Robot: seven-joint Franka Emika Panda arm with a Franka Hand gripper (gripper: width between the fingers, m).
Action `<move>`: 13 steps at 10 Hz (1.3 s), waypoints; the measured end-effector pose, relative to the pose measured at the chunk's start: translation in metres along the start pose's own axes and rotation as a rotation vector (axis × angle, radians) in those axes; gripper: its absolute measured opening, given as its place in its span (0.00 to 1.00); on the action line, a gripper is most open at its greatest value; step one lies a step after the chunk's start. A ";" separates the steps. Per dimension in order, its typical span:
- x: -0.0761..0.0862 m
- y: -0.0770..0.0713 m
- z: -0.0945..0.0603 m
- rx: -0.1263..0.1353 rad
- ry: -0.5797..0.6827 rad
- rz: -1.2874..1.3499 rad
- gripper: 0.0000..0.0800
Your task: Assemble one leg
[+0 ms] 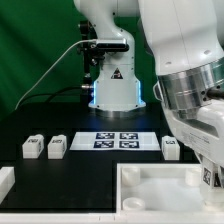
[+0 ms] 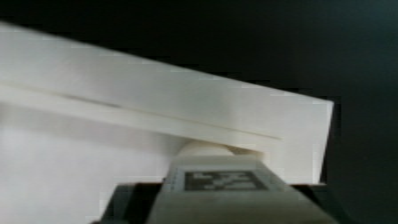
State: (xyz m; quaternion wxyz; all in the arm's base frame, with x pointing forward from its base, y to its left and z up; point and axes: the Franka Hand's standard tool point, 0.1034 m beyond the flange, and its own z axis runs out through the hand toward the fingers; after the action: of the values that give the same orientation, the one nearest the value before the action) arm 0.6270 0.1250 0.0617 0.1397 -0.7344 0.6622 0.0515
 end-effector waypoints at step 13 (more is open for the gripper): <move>0.002 0.001 -0.009 -0.140 0.042 -1.395 0.81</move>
Offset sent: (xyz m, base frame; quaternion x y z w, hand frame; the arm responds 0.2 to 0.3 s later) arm 0.0000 0.0000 0.0000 0.0000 0.0000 -0.0899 0.9960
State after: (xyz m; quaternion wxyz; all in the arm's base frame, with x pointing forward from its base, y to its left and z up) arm 0.6257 0.1211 0.0694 0.0795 -0.9960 0.0339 -0.0220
